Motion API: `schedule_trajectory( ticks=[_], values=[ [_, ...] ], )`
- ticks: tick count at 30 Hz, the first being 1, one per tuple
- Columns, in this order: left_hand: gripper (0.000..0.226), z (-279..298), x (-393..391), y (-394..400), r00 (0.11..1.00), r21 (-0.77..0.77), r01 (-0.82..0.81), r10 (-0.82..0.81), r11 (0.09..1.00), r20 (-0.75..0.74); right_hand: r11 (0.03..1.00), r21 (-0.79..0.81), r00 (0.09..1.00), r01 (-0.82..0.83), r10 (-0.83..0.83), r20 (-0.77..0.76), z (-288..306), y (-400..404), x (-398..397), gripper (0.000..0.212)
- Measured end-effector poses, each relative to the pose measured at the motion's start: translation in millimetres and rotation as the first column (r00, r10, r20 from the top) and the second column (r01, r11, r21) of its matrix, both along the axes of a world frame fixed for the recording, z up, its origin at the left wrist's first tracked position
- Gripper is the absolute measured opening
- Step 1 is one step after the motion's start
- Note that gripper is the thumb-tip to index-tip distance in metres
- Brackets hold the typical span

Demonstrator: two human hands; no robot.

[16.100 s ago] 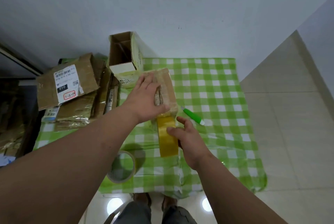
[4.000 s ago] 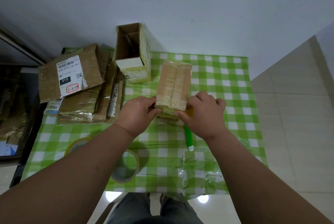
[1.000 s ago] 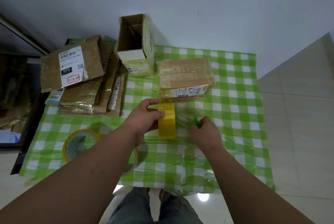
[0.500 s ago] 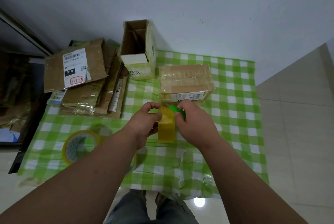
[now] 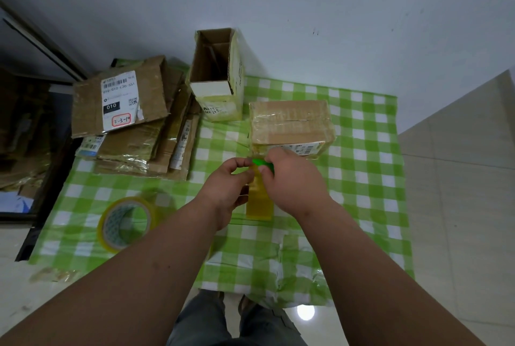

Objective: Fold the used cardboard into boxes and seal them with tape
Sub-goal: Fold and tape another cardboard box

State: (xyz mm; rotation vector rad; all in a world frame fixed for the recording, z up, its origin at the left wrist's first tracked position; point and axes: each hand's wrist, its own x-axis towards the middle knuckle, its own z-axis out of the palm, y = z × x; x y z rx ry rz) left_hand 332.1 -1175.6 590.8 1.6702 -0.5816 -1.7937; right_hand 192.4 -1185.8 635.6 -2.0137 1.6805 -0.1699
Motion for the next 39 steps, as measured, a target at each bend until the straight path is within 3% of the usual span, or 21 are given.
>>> schedule_trajectory(
  ticks=[11, 25, 33, 39],
  values=[
    [0.015, -1.7, -2.2, -2.0, 0.996, -0.016, -0.056, 0.057, 0.998, 0.064, 1.000, -0.011, 1.000, 0.012, -0.012, -0.004, 2.5, -2.1, 1.4, 0.022],
    [0.021, 0.3, -1.8, -5.5, 0.996, -0.010, -0.078, 0.079, 0.997, 0.039, 0.999, 0.035, 0.999, 0.019, -0.018, -0.033, -2.2, -9.6, 6.1, 0.025],
    [0.027, 6.9, 3.3, -14.6, 0.996, 0.059, -0.036, 0.031, 0.998, 0.083, 0.993, 0.055, 0.991, 0.104, -0.099, -0.085, -2.2, -7.3, -21.0, 0.020],
    [0.025, 10.7, 5.0, -11.0, 0.996, 0.089, 0.046, -0.052, 0.995, 0.073, 0.958, 0.107, 0.960, 0.265, -0.252, -0.122, -24.3, 5.9, -47.5, 0.017]
  ],
)
